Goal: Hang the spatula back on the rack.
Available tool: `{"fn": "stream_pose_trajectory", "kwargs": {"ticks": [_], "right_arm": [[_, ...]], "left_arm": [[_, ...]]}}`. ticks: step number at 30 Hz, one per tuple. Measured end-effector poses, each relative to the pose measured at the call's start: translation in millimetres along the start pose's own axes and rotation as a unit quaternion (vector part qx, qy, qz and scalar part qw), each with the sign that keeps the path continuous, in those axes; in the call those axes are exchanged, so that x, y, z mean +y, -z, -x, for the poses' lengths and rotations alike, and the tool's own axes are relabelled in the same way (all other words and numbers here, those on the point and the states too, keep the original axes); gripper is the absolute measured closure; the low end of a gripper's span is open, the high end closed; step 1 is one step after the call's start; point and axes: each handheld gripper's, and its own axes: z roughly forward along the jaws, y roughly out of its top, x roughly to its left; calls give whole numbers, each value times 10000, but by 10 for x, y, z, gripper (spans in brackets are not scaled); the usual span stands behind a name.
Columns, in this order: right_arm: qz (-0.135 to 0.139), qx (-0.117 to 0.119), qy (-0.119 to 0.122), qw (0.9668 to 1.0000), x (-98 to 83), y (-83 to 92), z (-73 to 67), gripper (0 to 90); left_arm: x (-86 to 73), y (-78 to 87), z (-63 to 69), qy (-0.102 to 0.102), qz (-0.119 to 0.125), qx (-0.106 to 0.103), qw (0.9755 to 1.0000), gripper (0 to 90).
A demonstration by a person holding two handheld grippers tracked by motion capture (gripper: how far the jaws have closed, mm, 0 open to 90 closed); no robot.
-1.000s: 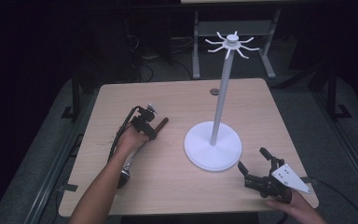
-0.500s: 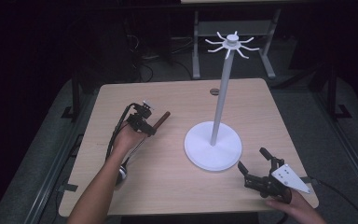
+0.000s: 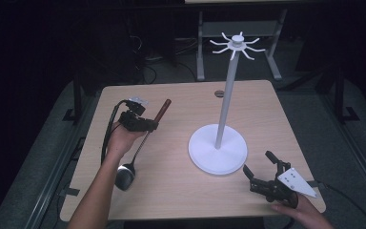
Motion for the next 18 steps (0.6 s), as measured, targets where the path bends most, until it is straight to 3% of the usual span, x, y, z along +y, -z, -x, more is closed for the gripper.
{"fn": "stream_pose_trajectory", "kwargs": {"ticks": [6, 12, 15, 17, 18], "right_arm": [[0, -9, -7, 10000, 0, 0, -2, 55], [-4, -10, -17, 10000, 0, 0, -1, 55], [-4, -12, -28, 10000, 1, -1, 0, 55], [-1, -14, -28, 10000, 1, -1, -3, 55], [0, -14, -29, 10000, 1, -1, -3, 55]], "left_arm": [[-67, 252, 19, -22, 676, -150, 9976, 732], [-148, 440, 51, -168, 1208, -346, 9919, 732], [-183, 532, 47, -166, 1477, -497, 9876, 732], [-192, 551, 46, -171, 1513, -529, 9869, 732], [-215, 592, 48, -190, 1603, -592, 9851, 732]]}}
